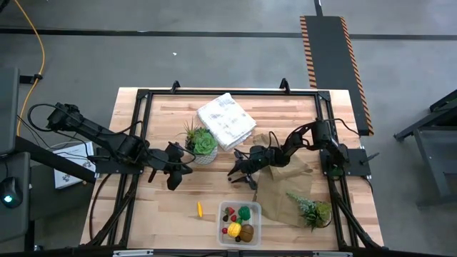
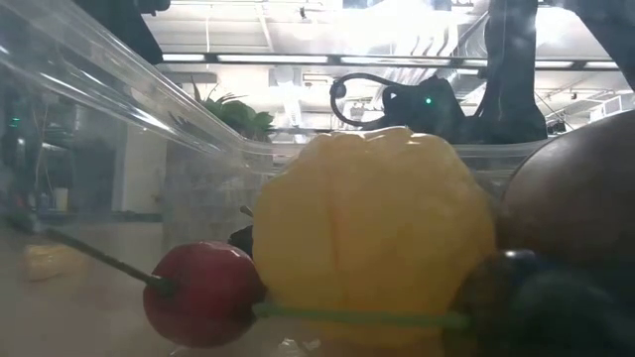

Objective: Pick and placing Produce into tupperware
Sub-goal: Put the dark purple blueberry into the transparent bin

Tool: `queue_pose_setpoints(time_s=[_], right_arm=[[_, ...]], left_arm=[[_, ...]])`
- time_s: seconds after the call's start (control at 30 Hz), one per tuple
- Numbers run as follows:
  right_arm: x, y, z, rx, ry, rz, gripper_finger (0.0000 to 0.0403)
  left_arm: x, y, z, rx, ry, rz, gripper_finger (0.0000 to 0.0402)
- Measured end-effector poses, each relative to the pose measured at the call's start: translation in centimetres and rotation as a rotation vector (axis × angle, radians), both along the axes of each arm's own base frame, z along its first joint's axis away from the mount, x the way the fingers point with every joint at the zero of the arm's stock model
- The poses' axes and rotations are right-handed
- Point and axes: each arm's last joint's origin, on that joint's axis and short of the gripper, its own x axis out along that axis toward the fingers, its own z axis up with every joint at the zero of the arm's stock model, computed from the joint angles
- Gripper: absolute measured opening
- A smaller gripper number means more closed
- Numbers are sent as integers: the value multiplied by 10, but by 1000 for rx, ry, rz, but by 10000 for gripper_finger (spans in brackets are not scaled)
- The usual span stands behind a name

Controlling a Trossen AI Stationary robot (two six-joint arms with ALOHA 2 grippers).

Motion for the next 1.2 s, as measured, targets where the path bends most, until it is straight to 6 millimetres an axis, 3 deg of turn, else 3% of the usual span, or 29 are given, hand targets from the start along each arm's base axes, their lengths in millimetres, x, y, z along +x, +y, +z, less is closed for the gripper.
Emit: queue_pose_setpoints(time_s=[0.43, 1.2], right_arm=[[0, 0, 0, -13, -10, 5, 90], [4, -4, 9, 73, -76, -28, 43]], left_arm=[[-2, 0, -2, 7, 24, 1, 5], [-2, 1, -2, 12, 23, 6, 5]])
